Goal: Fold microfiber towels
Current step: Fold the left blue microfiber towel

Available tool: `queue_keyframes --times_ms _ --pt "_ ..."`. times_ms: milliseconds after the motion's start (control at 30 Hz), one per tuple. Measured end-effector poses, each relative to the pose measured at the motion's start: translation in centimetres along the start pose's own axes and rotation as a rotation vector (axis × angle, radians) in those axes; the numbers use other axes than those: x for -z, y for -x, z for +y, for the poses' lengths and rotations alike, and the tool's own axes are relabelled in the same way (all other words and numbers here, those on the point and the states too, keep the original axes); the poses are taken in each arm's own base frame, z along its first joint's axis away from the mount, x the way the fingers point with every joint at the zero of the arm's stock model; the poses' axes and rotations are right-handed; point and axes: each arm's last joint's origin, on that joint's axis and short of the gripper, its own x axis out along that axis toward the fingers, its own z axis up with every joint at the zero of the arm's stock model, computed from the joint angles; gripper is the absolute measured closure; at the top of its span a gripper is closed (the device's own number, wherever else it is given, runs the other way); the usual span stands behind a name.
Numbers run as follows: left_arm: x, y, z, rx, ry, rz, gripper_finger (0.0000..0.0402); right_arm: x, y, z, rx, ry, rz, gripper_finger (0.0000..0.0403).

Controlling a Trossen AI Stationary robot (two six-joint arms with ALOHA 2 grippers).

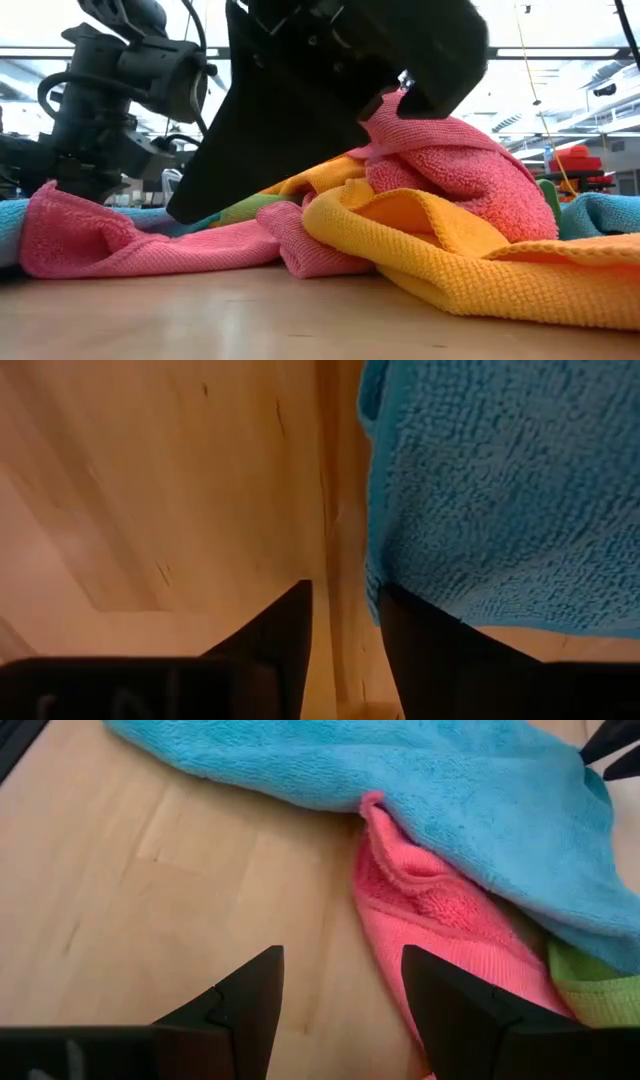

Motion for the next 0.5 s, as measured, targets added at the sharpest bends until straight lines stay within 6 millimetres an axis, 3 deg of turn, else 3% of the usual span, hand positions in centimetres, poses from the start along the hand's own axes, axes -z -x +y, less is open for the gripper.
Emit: queue_keyframes --times_ms 500 --pt "-1.4 3.9 -0.8 0.279 0.047 -0.168 0.031 0.2 -0.1 -0.3 0.007 0.004 0.024 0.019"
